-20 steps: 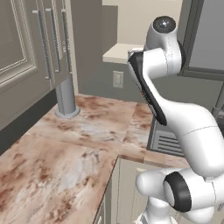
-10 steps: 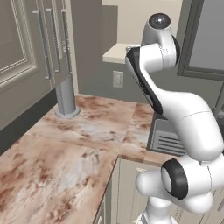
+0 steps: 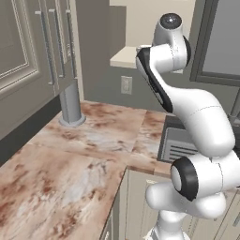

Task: Pick up the dish brush and sponge from the sink, and place them back in the cabinet, and close the cabinet door.

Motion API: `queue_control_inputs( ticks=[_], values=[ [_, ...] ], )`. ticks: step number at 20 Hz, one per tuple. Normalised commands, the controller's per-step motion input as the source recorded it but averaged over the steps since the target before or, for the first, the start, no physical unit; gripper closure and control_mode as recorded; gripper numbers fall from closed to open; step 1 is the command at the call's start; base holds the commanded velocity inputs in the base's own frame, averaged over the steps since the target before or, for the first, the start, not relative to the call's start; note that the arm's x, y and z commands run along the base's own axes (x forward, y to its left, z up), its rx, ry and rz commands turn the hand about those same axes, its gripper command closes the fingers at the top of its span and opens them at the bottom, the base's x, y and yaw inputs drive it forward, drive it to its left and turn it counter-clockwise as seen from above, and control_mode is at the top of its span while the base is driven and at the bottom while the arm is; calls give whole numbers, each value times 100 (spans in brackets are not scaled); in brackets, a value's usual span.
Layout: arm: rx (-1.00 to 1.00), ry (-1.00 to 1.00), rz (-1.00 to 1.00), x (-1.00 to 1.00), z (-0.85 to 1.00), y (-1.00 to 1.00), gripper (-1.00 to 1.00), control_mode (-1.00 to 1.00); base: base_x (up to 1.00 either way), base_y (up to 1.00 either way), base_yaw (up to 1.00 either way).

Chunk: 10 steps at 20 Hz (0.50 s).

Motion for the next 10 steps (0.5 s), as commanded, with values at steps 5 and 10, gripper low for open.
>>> queue_control_inputs(
  ticks=[5, 10],
  values=[
    [0, -3, 0, 23, 0, -10, 100, -100, 0, 0, 0],
    [-1, -4, 0, 26, 0, -5, 100, -100, 0, 0, 0]
  ],
)
